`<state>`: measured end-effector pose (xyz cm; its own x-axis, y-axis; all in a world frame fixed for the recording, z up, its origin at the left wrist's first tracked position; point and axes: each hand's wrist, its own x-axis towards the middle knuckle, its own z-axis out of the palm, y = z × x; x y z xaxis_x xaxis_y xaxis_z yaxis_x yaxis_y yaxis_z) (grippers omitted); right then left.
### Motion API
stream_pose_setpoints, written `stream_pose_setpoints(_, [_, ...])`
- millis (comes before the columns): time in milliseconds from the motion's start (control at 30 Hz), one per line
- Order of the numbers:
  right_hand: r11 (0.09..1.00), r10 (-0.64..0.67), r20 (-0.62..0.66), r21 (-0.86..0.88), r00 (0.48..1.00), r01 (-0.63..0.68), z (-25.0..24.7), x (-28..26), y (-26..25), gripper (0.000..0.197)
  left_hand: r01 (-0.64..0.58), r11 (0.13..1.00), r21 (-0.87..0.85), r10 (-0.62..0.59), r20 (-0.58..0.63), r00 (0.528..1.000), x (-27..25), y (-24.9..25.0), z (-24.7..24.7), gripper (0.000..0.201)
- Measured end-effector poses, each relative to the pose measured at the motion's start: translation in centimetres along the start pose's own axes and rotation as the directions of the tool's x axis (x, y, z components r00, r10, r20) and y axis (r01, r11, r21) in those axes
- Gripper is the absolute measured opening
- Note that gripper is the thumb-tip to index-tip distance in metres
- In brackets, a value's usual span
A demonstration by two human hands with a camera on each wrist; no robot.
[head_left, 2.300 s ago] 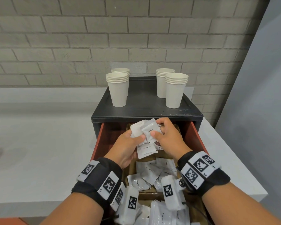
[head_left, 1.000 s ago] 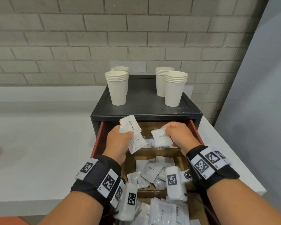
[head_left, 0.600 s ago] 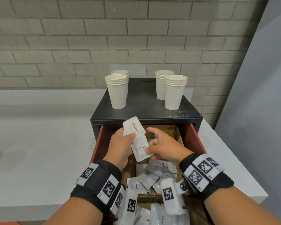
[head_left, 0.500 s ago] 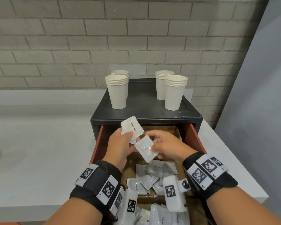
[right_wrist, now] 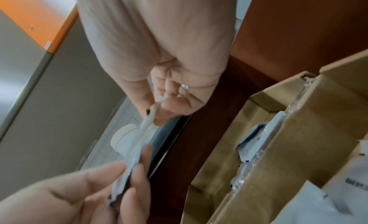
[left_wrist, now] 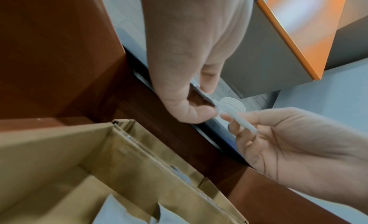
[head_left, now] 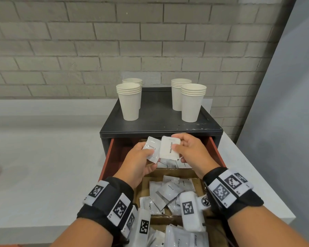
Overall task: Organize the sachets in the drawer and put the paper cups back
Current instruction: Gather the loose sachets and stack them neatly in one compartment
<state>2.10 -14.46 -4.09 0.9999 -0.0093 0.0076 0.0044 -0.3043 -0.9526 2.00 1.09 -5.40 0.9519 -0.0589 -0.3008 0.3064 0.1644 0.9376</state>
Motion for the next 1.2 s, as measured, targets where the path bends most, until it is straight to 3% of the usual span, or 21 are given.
stream_pose_setpoints(167, [0.998, 0.039, -0.133, 0.052, 0.99, -0.033, -1.2, 0.7, -0.8, 0.026, -0.025, 0.997, 0.073, 0.025, 0.002, 1.0, 0.3, -0.2, -0.2, 0.024])
stream_pose_setpoints(400, [0.996, -0.079, -0.144, 0.028, 0.986, 0.084, -1.1, 3.4, -5.6, 0.03, -0.078, 0.966, 0.248, 0.059, 0.083, 0.995, 0.0, -0.2, -0.5, 0.025])
stream_pose_setpoints(533, [0.996, -0.015, -0.163, 0.086, 0.987, 0.03, -0.4, 5.0, -7.1, 0.052, -0.038, 0.925, 0.379, -0.005, 0.113, 0.994, -0.2, -0.7, -0.2, 0.03])
stream_pose_setpoints(600, [1.0, 0.002, -0.156, 0.015, 0.988, 0.0, -0.4, 5.3, -7.2, 0.059, -0.041, 0.887, 0.459, -0.004, 0.097, 0.995, -0.1, -1.0, 0.1, 0.032])
stream_pose_setpoints(667, [0.999, 0.011, -0.143, -0.041, 0.99, -0.017, -0.5, 5.1, -7.0, 0.055, -0.045, 0.874, 0.484, 0.012, 0.07, 0.997, 0.0, -1.0, 0.1, 0.028])
stream_pose_setpoints(767, [0.999, 0.013, -0.114, -0.049, 0.993, -0.019, -1.6, 3.6, -6.5, 0.033, -0.02, 0.871, 0.491, 0.0, 0.041, 0.999, -0.1, -0.6, 0.1, 0.026])
stream_pose_setpoints(867, [0.99, -0.014, -0.062, -0.139, 0.998, 0.005, -3.6, 1.2, -6.7, 0.018, -0.055, 0.828, 0.559, -0.004, 0.103, 0.995, -1.2, 0.4, 0.9, 0.025])
stream_pose_setpoints(967, [0.917, -0.049, 0.003, -0.396, 0.999, 0.047, -6.2, -1.3, -6.9, 0.017, -0.185, 0.677, 0.713, -0.074, 0.316, 0.946, -3.1, 1.5, 2.2, 0.023])
stream_pose_setpoints(1033, [0.818, -0.041, 0.038, -0.572, 0.998, 0.055, -8.0, -2.9, -6.9, 0.021, -0.299, 0.448, 0.843, -0.227, 0.431, 0.873, -4.6, 1.9, 3.0, 0.027])
stream_pose_setpoints(1133, [0.623, 0.024, 0.079, -0.781, 0.997, 0.047, -10.4, -4.5, -5.5, 0.029, -0.428, -0.038, 0.903, -0.513, 0.35, 0.784, -6.5, 1.3, 3.2, 0.055])
stream_pose_setpoints(1200, [0.525, 0.105, 0.067, -0.851, 0.992, 0.002, -11.4, -4.9, -3.7, 0.044, -0.46, -0.226, 0.859, -0.637, 0.228, 0.737, -7.5, 0.3, 3.1, 0.075])
